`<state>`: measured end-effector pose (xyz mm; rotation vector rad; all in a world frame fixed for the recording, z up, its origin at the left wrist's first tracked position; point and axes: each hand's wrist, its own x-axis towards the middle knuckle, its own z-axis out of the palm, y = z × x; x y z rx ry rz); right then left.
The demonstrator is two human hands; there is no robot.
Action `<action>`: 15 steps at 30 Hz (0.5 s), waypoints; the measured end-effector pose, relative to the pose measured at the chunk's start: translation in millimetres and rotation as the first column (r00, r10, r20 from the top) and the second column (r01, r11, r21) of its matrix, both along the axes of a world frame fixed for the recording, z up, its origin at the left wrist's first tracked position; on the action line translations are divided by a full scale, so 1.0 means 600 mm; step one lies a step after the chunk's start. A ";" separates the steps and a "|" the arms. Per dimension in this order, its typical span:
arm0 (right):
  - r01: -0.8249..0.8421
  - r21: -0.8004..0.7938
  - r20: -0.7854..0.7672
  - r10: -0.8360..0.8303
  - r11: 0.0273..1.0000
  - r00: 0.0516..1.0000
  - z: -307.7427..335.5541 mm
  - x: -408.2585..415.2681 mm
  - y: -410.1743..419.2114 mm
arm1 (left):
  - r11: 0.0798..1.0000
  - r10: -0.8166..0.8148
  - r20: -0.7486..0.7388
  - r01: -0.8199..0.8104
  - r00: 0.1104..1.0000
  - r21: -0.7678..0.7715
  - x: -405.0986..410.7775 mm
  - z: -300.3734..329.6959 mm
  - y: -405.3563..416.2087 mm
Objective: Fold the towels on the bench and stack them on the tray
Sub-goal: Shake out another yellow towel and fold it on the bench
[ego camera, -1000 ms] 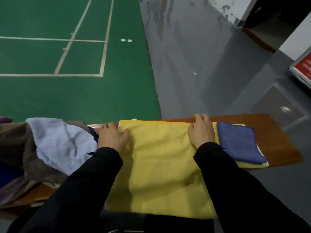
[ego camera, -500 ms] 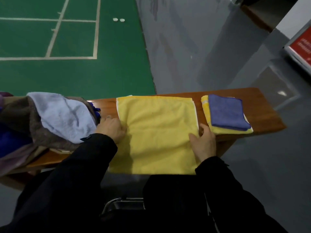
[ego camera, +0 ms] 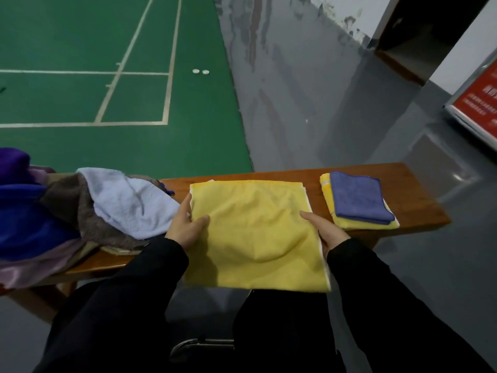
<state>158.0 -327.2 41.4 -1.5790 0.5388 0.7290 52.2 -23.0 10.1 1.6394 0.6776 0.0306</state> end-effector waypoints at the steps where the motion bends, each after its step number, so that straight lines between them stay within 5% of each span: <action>1: -0.019 0.011 -0.004 0.019 1.000 1.000 0.005 0.002 0.000 | 0.999 -0.014 -0.018 0.015 1.000 0.049 -0.004 -0.005 0.006; 5: 0.023 0.140 -0.056 -0.016 0.990 0.998 0.013 -0.001 -0.008 | 0.999 0.038 0.056 -0.037 0.998 -0.015 -0.010 -0.006 0.019; 11: 0.073 0.223 0.419 -0.164 0.972 0.893 0.065 0.007 -0.028 | 0.973 0.178 0.231 -0.136 0.956 -0.188 -0.027 0.061 0.050; 15: 0.056 0.210 0.595 -0.172 0.976 0.785 0.118 0.009 -0.035 | 0.983 0.165 0.430 -0.113 0.888 -0.144 -0.037 0.124 0.080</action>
